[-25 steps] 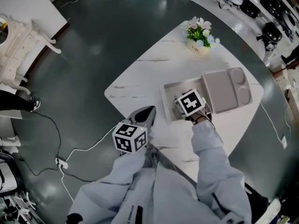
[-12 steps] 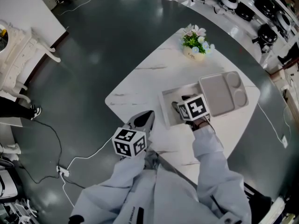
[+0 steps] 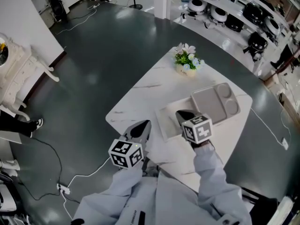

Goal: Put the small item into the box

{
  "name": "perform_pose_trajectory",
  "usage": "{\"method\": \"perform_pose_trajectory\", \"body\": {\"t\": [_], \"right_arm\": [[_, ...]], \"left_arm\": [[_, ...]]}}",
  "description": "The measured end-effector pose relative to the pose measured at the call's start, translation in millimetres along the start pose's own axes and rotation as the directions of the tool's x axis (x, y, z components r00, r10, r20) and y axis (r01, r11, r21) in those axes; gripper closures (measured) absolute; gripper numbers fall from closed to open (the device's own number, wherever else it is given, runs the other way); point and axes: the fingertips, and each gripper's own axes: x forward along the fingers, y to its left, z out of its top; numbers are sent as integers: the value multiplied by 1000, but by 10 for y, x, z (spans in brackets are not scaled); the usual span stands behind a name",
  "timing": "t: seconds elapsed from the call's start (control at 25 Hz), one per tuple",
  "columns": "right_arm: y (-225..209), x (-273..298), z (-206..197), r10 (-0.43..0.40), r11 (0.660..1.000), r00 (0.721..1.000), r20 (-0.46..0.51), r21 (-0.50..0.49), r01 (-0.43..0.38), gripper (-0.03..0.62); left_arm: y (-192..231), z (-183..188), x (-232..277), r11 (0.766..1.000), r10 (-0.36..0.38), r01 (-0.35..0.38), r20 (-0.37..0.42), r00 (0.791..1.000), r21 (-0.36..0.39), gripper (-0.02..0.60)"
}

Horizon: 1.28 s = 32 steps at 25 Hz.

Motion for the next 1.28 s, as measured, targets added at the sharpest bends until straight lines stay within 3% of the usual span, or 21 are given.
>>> {"method": "perform_pose_trajectory", "body": {"t": [0.24, 0.4, 0.6, 0.84, 1.28], "right_arm": [[99, -384, 191, 22, 995, 981, 195, 88, -40, 600], [158, -680, 322, 10, 989, 940, 342, 133, -59, 602], [220, -1013, 455, -11, 995, 881, 473, 96, -39, 602], [254, -1384, 597, -33, 998, 827, 562, 70, -8, 602], [185, -1701, 720, -97, 995, 772, 628, 70, 68, 602]], "left_arm": [[-124, 313, -151, 998, -27, 23, 70, 997, 56, 584], [-213, 503, -280, 993, -45, 32, 116, 992, 110, 584], [-265, 695, -434, 987, -53, 26, 170, 984, 157, 584], [-233, 913, -619, 982, -37, -8, 230, 973, 191, 584], [-136, 1106, -816, 975, -2, -63, 291, 957, 214, 584]]}}
